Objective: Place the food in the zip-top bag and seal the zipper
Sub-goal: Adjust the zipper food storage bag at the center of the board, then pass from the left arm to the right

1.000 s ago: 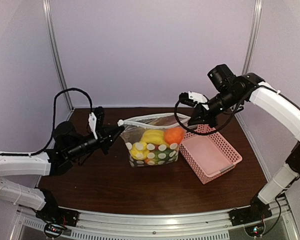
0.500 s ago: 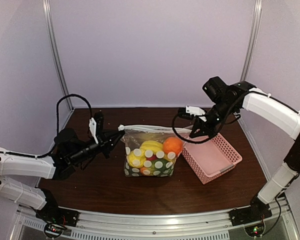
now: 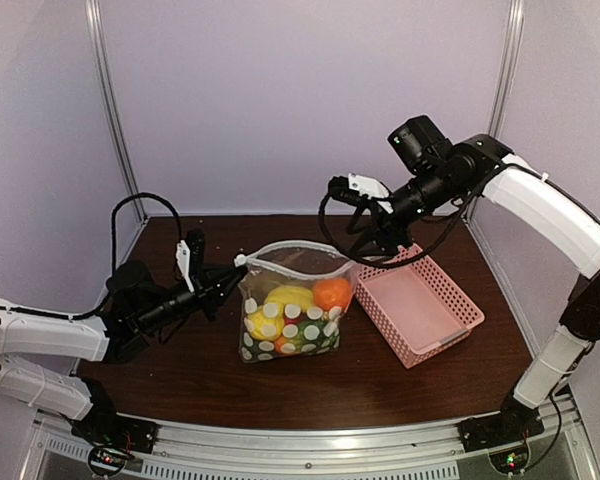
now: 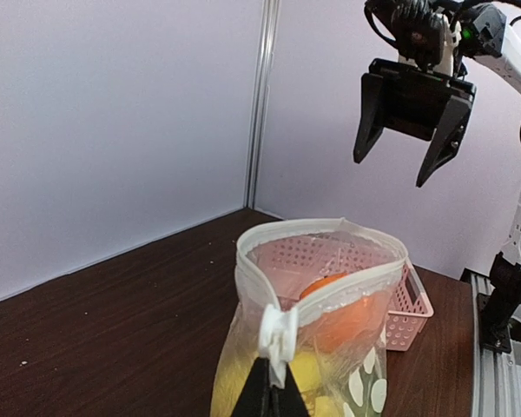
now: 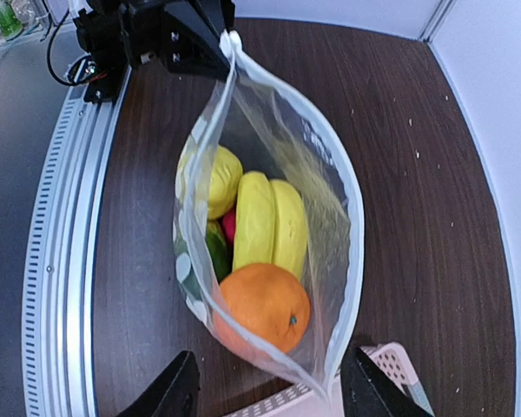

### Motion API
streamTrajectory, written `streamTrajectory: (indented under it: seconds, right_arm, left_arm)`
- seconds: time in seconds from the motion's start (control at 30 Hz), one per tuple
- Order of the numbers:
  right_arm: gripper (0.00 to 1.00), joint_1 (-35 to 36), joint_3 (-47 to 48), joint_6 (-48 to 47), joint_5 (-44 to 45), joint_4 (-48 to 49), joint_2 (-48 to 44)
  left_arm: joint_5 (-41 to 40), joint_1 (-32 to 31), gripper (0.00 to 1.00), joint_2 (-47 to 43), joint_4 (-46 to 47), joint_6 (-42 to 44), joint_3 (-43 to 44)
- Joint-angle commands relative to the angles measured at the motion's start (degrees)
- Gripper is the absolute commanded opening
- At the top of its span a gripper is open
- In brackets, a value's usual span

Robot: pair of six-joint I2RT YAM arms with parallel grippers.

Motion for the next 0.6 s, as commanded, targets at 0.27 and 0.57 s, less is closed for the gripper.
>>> streamTrajectory:
  seconds: [0.27,0.57]
  right_arm:
    - [0.51,10.74,15.72,3.73,-5.07,9.39,13.18]
    - [0.5,13.63,22.37,6.82,-8.75,11.81,20.49]
  left_arm:
    - [0.38,0.28,0.0,-5.33,0.06,3.49,-1.67]
    - [2.38,0.33,0.0,-5.17,-2.08,6.57,-1.15]
